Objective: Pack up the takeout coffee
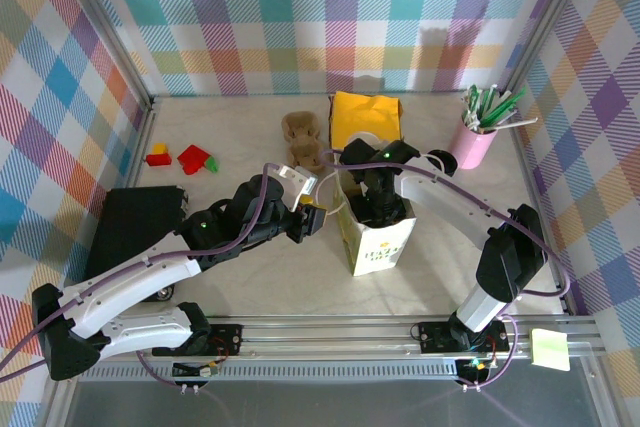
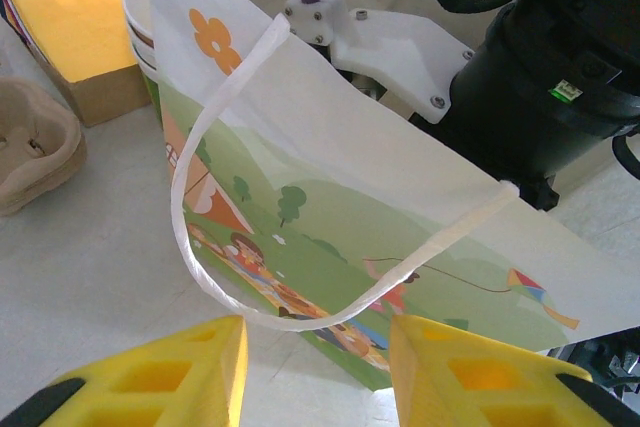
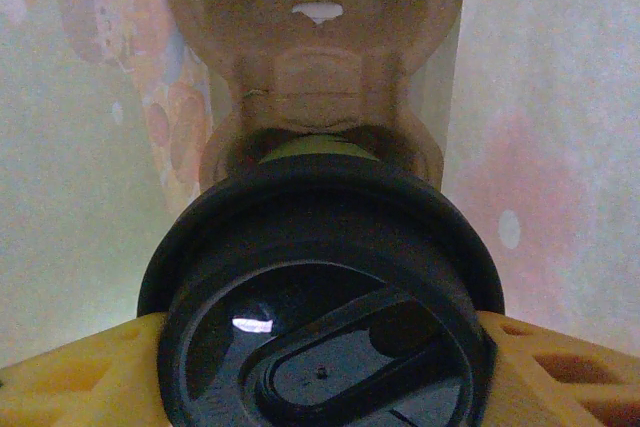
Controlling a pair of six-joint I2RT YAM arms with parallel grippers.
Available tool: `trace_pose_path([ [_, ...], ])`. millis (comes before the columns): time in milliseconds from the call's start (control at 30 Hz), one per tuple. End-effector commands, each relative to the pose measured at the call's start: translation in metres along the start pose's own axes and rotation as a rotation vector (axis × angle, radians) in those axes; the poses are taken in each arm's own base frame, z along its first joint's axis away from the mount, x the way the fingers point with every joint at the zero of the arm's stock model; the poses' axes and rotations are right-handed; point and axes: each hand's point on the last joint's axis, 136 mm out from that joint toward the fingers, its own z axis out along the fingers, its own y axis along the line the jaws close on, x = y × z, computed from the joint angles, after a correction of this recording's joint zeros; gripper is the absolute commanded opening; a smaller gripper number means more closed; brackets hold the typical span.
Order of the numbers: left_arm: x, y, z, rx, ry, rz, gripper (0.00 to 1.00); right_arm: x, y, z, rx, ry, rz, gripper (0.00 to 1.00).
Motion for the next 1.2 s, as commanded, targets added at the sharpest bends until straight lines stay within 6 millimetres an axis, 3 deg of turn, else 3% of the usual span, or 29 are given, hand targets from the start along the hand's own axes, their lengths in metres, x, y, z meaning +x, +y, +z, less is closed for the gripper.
trace_pose_path([
  [0,-0.005,0.001,0.000,0.006,-0.019,-0.015,0.42,0.004,0.003,0.004,-0.006,0.015,0.010,0.60],
  [1167,-0.001,0.003,-0.001,-0.001,-0.015,-0.020,0.42,0.009,0.001,0.038,0.006,0.040,0.022,0.59],
])
